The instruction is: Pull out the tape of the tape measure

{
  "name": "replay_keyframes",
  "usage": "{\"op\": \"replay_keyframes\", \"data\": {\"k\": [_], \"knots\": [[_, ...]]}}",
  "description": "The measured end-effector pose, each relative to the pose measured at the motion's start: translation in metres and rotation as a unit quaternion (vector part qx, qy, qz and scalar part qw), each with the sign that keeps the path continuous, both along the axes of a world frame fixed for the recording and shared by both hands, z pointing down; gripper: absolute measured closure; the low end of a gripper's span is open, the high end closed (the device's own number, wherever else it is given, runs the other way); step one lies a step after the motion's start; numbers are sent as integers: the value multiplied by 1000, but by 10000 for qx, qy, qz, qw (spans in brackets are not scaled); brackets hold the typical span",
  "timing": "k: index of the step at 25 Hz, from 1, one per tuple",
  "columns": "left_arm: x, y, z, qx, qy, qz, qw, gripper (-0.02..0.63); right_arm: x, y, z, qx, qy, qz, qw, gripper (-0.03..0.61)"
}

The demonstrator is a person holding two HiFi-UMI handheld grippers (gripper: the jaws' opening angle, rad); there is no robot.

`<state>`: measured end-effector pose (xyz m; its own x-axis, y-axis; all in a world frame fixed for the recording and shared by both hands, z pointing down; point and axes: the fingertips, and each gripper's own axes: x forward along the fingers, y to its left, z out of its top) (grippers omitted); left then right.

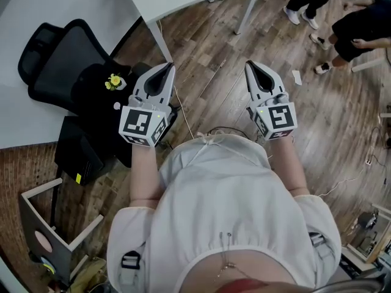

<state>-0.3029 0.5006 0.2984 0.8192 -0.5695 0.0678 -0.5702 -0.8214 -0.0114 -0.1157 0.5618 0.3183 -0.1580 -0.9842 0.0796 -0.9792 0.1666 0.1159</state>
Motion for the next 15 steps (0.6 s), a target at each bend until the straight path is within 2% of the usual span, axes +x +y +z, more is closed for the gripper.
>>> {"op": "replay_keyframes", "data": {"k": [1, 2, 3, 4, 5, 8, 15], "knots": [[-1, -1, 1, 5, 51, -7, 10000, 591, 1, -2, 0, 54, -33, 65, 10000, 576], [-1, -4, 2, 22, 101, -29, 9999, 573, 3, -5, 0, 91, -36, 113, 9999, 540], [-1, -6, 3, 43, 136, -56, 9999, 474, 4, -9, 0, 94, -23, 115, 9999, 384], [-1, -10, 4, 51, 146, -90, 9998, 311, 5, -13, 2, 69, -10, 96, 9999, 240], [-2, -14, 7, 36, 140, -157, 9998, 276, 6, -17, 4, 33, 0, 94, 10000, 192], [-10, -28, 15, -110, 152, -496, 9986, 272, 12, -27, 10, -111, 14, 74, 9999, 165], [-7, -62, 45, -338, -79, -961, 9948, 273, 26, -74, 34, -363, 2, -327, 9988, 164]]}}
